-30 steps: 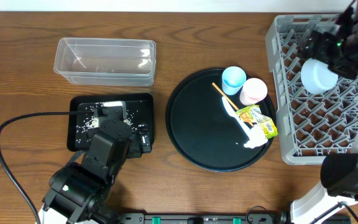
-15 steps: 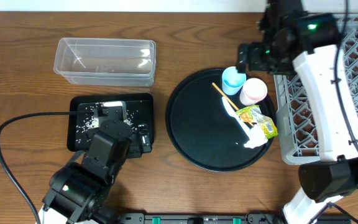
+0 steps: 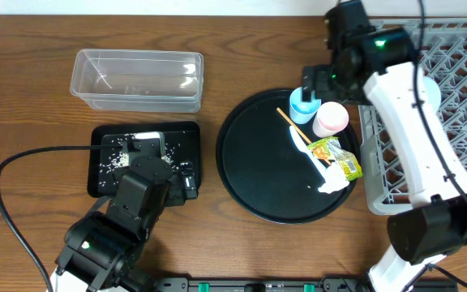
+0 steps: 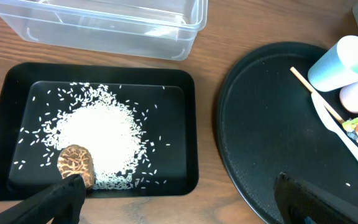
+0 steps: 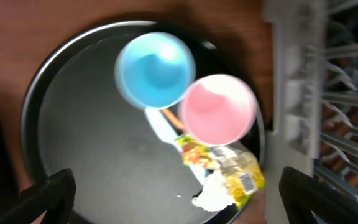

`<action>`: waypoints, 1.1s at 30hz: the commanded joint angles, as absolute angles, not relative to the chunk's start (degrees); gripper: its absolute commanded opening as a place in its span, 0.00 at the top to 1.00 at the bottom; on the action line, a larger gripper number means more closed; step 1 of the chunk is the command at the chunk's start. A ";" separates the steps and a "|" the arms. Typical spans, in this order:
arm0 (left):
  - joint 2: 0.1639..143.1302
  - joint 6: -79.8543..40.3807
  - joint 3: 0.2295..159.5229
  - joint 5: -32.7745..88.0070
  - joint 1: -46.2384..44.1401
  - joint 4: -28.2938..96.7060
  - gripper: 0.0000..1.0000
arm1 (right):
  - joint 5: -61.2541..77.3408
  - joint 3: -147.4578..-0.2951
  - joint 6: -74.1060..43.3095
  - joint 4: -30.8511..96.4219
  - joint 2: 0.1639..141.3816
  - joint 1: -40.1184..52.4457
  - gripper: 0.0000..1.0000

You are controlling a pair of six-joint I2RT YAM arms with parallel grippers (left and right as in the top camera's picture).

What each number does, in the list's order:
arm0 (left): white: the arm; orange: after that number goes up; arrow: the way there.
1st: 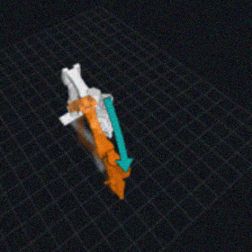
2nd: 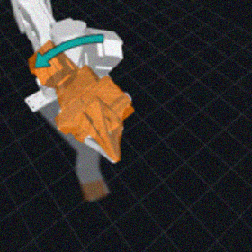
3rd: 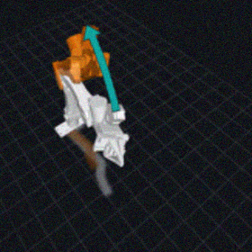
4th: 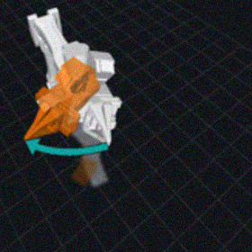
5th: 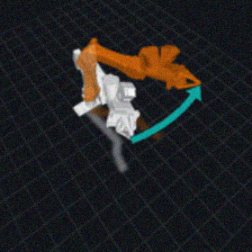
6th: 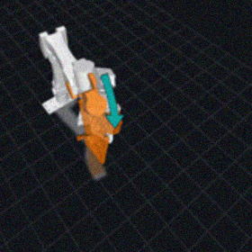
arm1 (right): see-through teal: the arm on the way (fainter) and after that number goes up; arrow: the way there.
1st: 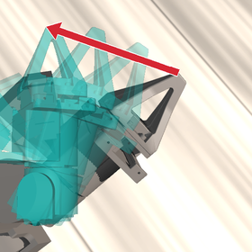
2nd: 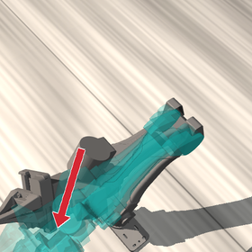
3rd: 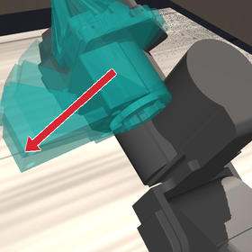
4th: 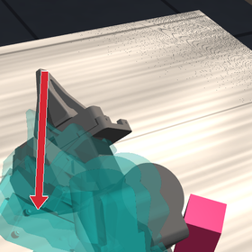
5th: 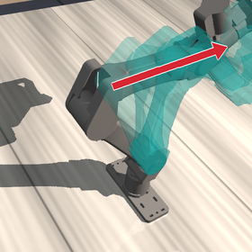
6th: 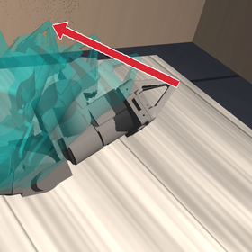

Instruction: Sort waste into correct bins and load items into the dishwasher rack

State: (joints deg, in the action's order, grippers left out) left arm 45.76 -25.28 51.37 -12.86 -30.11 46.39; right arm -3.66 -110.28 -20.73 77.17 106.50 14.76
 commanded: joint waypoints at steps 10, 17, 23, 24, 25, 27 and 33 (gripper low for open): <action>45.71 -24.95 52.18 -13.78 -29.91 46.48 0.02 | 8.40 -110.74 -19.68 88.75 105.03 1.89 0.01; 45.71 -24.95 52.18 -13.78 -29.91 46.48 0.02 | 2.11 -110.74 -26.33 90.32 96.95 2.26 0.01; 45.71 -24.95 52.18 -13.78 -29.91 46.48 0.02 | -4.47 -110.06 -31.46 94.15 89.56 3.40 0.01; 45.71 -24.95 52.18 -13.78 -29.91 46.48 0.02 | -4.51 -109.65 -31.46 94.91 88.86 3.90 0.01; 45.71 -24.95 52.18 -13.78 -29.91 46.48 0.02 | -4.54 -109.16 -31.46 95.68 88.42 4.34 0.01; 45.71 -24.95 52.18 -13.78 -29.91 46.48 0.02 | -4.49 -107.85 -31.55 96.99 88.05 5.04 0.01; 45.71 -24.95 52.18 -13.78 -29.91 46.48 0.02 | -5.19 -97.03 -36.75 96.20 87.09 8.21 0.01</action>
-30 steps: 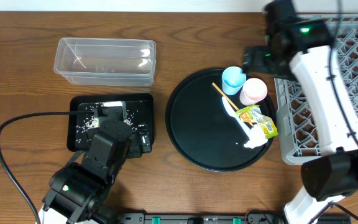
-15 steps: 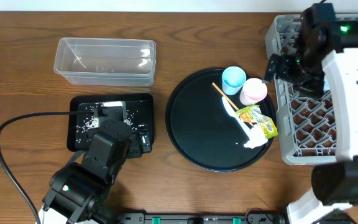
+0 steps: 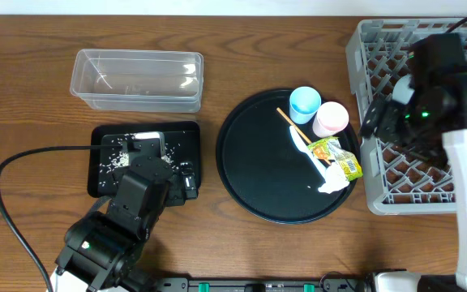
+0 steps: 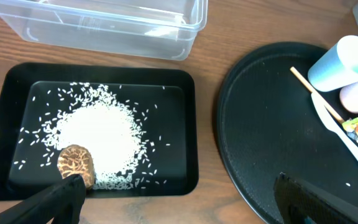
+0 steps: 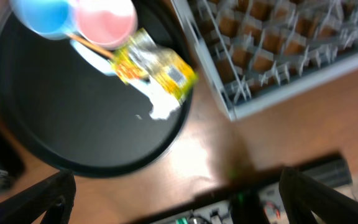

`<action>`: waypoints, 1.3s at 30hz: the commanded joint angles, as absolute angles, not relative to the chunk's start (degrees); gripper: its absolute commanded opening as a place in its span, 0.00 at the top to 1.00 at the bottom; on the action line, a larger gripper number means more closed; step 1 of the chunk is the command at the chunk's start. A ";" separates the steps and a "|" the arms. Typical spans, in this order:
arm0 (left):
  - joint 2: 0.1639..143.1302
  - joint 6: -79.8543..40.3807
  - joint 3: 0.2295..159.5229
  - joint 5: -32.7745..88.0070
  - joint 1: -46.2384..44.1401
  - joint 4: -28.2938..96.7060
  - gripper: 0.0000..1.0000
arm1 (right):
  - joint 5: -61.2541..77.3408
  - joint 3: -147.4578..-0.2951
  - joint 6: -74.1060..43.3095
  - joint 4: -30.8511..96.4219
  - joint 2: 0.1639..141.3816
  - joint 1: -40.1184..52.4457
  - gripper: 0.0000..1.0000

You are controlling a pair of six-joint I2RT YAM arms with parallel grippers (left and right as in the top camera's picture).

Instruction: Sort waste into correct bins and load items into the dishwasher rack

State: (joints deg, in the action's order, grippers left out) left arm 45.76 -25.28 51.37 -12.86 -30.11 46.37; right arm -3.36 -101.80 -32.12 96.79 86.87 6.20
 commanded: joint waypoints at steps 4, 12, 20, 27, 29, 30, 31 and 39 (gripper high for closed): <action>45.71 -24.95 52.18 -13.78 -29.91 46.48 0.02 | -6.02 -90.13 -40.05 93.12 85.52 11.00 0.01; 45.71 -24.95 52.18 -13.78 -29.91 46.48 0.02 | -9.78 -87.72 -40.66 92.29 77.32 11.64 0.01; 45.71 -24.95 52.18 -13.78 -29.91 46.48 0.02 | -16.01 -87.72 -40.66 91.48 68.88 10.83 0.01; 45.71 -24.95 52.18 -13.78 -29.91 46.48 0.02 | -18.65 -87.18 -40.66 88.84 68.93 6.92 0.01; 45.71 -24.95 52.18 -13.78 -29.91 46.48 0.02 | -18.50 -87.18 -40.64 88.68 69.43 4.80 0.01; 45.71 -24.95 52.18 -13.78 -29.91 46.48 0.02 | -18.26 -87.15 -40.64 88.68 69.76 3.68 0.01; 45.71 -24.95 52.18 -13.78 -29.91 46.48 0.02 | -17.93 -87.15 -40.62 88.73 70.13 2.63 0.01; 45.71 -24.95 52.18 -13.78 -29.91 46.48 0.02 | -16.99 -85.60 -40.66 88.90 72.20 0.38 0.01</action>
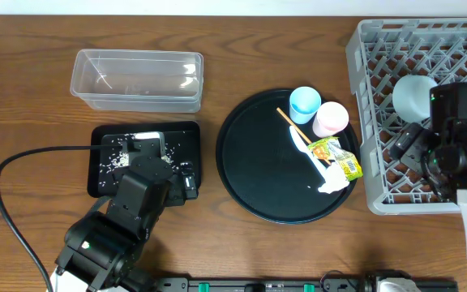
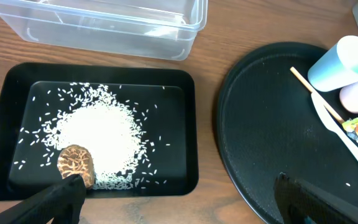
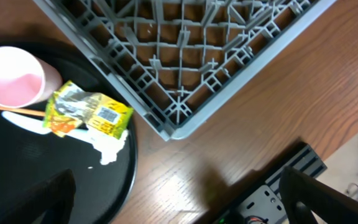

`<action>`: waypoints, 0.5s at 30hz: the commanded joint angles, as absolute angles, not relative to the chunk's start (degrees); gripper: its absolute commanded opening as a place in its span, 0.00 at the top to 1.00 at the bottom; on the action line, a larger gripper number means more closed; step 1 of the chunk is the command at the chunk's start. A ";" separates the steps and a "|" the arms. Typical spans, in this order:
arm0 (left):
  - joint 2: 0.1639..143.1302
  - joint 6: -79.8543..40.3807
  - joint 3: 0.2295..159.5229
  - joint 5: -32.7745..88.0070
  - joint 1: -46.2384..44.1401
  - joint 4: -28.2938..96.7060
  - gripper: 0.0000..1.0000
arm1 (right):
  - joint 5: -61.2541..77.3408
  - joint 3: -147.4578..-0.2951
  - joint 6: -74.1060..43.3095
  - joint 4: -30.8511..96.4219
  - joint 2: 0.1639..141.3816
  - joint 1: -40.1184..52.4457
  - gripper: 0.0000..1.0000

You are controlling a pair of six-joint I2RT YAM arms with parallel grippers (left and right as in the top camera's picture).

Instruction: Sort waste into correct bins and load items into the dishwasher rack

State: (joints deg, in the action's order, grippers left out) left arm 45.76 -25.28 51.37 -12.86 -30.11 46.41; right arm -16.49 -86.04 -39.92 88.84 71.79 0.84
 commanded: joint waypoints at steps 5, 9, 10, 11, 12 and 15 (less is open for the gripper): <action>45.71 -24.95 52.18 -13.78 -29.91 46.48 0.02 | -15.59 -85.60 -40.66 88.92 72.34 0.38 0.01; 45.71 -24.93 52.18 -14.90 -29.91 44.29 0.02 | -15.59 -85.60 -40.66 88.90 72.34 0.38 0.01; 45.71 -24.93 52.18 -14.90 -29.91 44.10 0.02 | -15.59 -85.60 -40.66 88.92 72.34 0.38 0.01; 45.69 -24.93 52.18 -14.90 -29.91 44.07 0.02 | -15.59 -85.60 -40.66 88.90 72.34 0.38 0.01; 45.71 -24.93 52.18 -14.87 -29.91 44.14 0.02 | -15.59 -85.60 -40.66 88.92 72.34 0.38 0.01; 45.71 -24.97 52.18 -14.79 -29.91 44.12 0.02 | -15.62 -85.60 -40.66 88.92 72.34 0.38 0.01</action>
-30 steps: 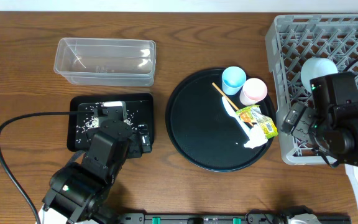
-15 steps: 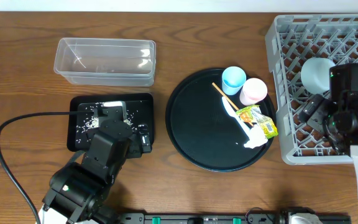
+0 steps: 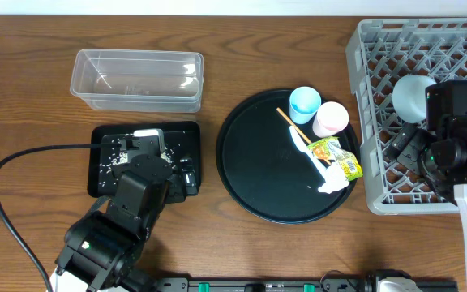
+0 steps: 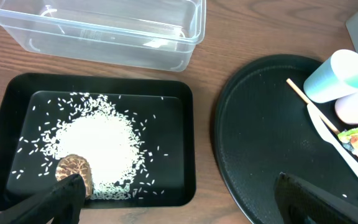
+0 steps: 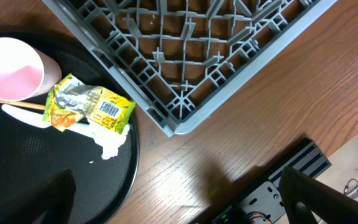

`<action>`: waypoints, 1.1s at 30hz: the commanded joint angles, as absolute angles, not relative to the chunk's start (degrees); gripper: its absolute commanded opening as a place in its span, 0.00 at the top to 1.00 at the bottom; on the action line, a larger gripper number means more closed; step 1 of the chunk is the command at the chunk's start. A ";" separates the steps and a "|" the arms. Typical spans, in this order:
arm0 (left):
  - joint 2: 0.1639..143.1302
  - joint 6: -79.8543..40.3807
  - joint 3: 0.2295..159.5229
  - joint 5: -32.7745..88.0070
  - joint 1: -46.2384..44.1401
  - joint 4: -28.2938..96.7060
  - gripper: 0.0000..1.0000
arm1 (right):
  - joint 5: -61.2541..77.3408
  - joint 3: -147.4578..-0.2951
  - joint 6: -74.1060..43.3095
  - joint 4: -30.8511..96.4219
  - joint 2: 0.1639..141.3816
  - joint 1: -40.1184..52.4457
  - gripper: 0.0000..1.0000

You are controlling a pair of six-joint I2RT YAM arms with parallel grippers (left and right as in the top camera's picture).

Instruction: Sort waste into correct bins and load items into the dishwasher rack

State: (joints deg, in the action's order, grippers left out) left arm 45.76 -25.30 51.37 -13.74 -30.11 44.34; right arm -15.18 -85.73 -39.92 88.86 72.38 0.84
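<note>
A round black tray (image 3: pixel 258 162) holds a blue cup (image 3: pixel 304 103), a pink cup (image 3: pixel 331 119), a chopstick (image 3: pixel 290 122), a yellow-green wrapper (image 3: pixel 336 158) and a white crumpled scrap (image 3: pixel 333 183). The grey dishwasher rack (image 3: pixel 396 49) stands at the right with a pale cup (image 3: pixel 410 94) in it. My left gripper (image 4: pixel 179 208) hangs open and empty over the gap between the black rice tray (image 4: pixel 191 143) and the round tray. My right gripper (image 5: pixel 176 205) is open and empty above the rack's front corner (image 5: pixel 173 127).
A clear plastic bin (image 3: pixel 136 79) stands behind the rice tray, which holds scattered rice (image 4: pixel 98 140) and a brown mushroom (image 4: pixel 73 169). A black cable (image 3: pixel 10 170) loops over the table at the left. The table's front edge lies under the right gripper.
My left gripper has drawn back a little, so more of the clear bin and round tray shows. The right gripper has barely shifted over the rack's corner. Both stay open.
My right gripper was open over the blue and pink cups on the round tray. Then it was over the tray's right side, then above the rack's front corner, where it is now. The left gripper stayed by the rice tray until its small shift.
</note>
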 commanded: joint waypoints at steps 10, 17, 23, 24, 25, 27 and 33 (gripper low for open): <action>45.71 -28.91 52.18 -3.14 -29.91 43.99 0.02 | -15.59 -85.60 -40.66 88.92 72.34 0.38 0.01; 46.54 -28.14 52.56 7.11 -29.93 39.29 0.02 | -15.59 -85.60 -40.66 88.92 72.34 0.38 0.01; 52.29 -26.33 56.53 8.19 -30.00 43.75 0.02 | -15.59 -85.60 -40.66 88.92 72.34 0.38 0.01; 53.91 -25.87 58.15 8.19 -30.17 45.41 0.02 | -15.59 -85.60 -40.66 88.92 72.34 0.38 0.01; 55.57 -25.10 60.05 8.16 -30.46 47.03 0.02 | -15.59 -85.60 -40.66 88.90 72.34 0.38 0.01; 58.96 -23.92 64.69 8.08 -31.35 50.46 0.02 | -15.59 -85.60 -40.66 88.92 72.34 0.38 0.01; 67.33 -23.42 75.88 5.37 -34.94 55.66 0.02 | -15.59 -85.60 -40.66 88.92 72.34 0.38 0.01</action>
State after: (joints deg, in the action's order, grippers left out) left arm 64.47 -24.99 71.68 6.79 -33.36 54.98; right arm -14.98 -85.67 -39.92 88.88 72.38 0.84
